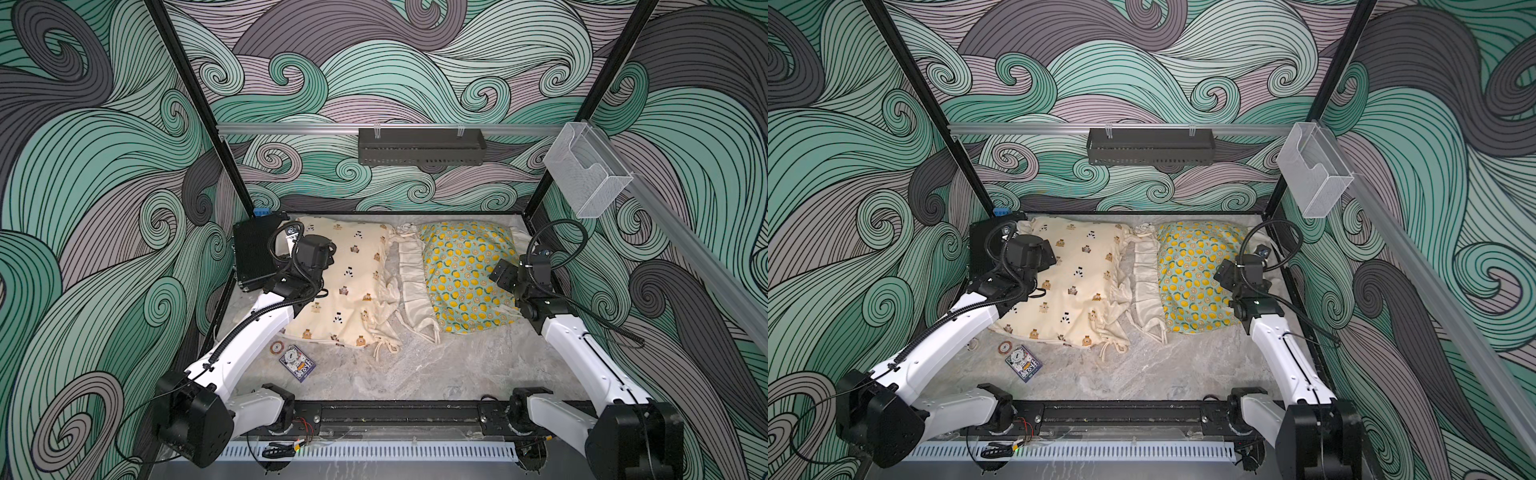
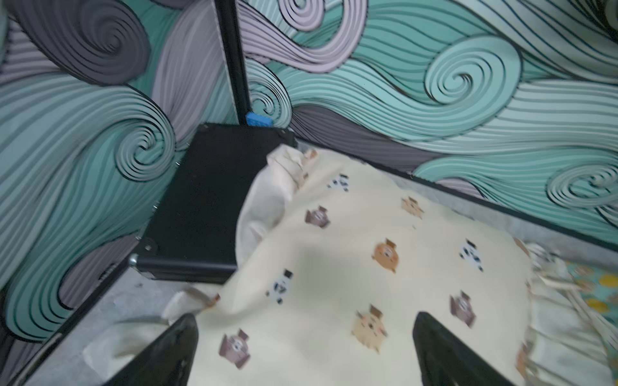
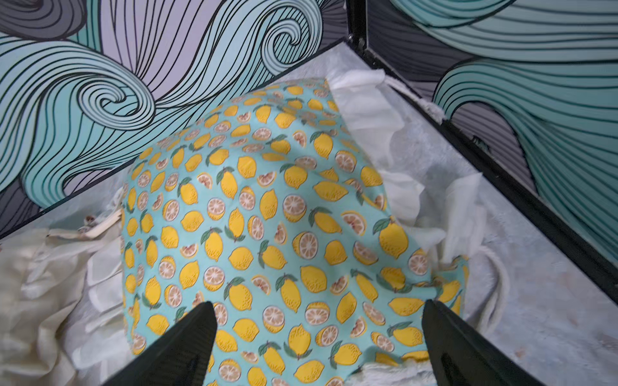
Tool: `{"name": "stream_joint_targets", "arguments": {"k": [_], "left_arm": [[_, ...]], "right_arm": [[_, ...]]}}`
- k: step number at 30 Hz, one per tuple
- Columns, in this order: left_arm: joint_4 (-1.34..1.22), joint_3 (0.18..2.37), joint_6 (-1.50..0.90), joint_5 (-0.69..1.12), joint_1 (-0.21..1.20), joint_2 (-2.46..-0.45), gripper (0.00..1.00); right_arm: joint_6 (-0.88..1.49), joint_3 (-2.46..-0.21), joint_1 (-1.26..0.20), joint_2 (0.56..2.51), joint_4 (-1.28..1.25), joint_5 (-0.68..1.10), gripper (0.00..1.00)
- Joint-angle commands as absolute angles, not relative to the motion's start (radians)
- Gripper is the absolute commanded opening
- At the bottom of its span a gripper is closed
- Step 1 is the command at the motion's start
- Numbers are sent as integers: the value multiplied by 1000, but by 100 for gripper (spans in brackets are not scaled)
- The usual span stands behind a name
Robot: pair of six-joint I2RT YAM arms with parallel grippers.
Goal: Zip up pillowcases
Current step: Place the pillowcase at the center of the board, then reset both arms
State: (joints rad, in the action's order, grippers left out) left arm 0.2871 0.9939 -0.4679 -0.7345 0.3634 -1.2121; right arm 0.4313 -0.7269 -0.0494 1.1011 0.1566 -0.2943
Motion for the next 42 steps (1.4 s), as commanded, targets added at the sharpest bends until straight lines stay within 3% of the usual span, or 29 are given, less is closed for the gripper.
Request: {"name": "stream_joint_targets", "arguments": {"k": [1,8,11,17,22,28,30,42], "left_arm": [[153,952,-349,-923,292,-1263,99],[89,859,-261,-845,121,-1334,99],[-69,760,-208,-785,96,-1339,99],[-379,588,-83,-607,95,-1363,99],[-391,612,-29,-435,73,-1414,99],[-508,530,-22,-371,61,-1431,99],[-528,535,-28,-409,63,-1473,99],[-474,587,-98,-374,3,-1521,99]], "right_arm": [[375,-706,-24,1139,23,-414,99],[246,-592,-20,1238,-209,-498,99],[207,-532,-20,1284,-324,-530,99],[126,-473,-21,1409,-578,-384,99],[30,-489,-28,1499,-665,-194,99],[-39,-339,-34,1561,-1023,-46,99],[-38,-413,-42,1529,-824,-70,99],[-27,-408,-27,1537,-842,-48,99]]}}
